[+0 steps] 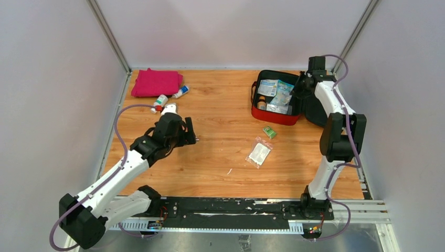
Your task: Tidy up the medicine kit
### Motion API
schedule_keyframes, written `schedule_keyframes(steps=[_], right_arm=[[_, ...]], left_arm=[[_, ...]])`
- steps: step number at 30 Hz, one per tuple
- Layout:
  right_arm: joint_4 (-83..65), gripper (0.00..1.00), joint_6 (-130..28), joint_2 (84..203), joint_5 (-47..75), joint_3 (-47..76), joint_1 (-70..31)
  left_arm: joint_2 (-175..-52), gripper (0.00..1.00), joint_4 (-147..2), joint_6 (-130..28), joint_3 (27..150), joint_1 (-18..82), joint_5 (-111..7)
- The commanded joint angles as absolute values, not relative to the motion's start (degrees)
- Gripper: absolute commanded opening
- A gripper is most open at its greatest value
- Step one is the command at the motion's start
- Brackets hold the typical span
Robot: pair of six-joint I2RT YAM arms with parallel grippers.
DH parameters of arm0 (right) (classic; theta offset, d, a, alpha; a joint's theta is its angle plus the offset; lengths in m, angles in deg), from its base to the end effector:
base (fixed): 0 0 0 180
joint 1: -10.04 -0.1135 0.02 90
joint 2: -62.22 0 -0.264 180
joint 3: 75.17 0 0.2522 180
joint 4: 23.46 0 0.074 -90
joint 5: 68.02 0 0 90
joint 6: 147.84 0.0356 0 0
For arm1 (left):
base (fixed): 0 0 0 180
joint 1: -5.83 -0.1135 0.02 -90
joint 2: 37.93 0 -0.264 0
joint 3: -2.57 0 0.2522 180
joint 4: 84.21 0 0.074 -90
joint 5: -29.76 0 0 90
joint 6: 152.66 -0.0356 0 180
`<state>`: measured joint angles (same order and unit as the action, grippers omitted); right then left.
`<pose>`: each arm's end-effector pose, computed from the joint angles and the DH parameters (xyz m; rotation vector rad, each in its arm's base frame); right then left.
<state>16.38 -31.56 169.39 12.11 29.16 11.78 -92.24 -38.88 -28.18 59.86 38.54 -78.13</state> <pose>0.4300 -0.0070 0.2793 0.4800 2.2888 0.4148 0.1721 -0.0976 0.2684 -0.1932 2.2716 -0.2575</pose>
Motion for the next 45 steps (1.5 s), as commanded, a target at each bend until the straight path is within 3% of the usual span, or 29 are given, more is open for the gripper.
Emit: schedule_keyframes(steps=[1, 4, 10, 18, 25, 35, 45], right_arm=[[24.10, 0.30, -34.50, 171.14, 15.84, 35.41, 12.68], [28.01, 0.48, -35.89, 170.85, 18.35, 37.36, 12.68], [29.43, 0.55, -37.20, 163.58, 21.94, 33.91, 12.59], [27.01, 0.41, -37.46, 155.48, 17.79, 25.77, 12.42], [29.41, 0.25, -38.83, 165.42, 19.14, 33.67, 11.55], [36.21, 0.23, -42.04, 181.58, 30.34, 47.00, 8.11], [36.93, 0.25, -44.73, 188.94, 23.94, 51.66, 6.62]], left_arm=[[-93.52, 0.96, -36.69, -31.18, 62.97, 35.20, -77.04], [-94.37, 0.96, -36.06, -32.32, 64.27, 31.24, -75.29], [-96.84, 0.96, -34.42, -34.65, 67.95, 25.13, -73.38], [-99.42, 0.96, -32.72, -37.30, 72.16, 20.69, -72.75], [-97.81, 0.96, -31.92, -36.98, 71.70, 19.89, -70.03], [-96.02, 0.97, -29.90, -38.77, 70.72, 19.50, -72.21], [-97.49, 0.97, -29.74, -39.80, 71.99, 17.91, -72.72]])
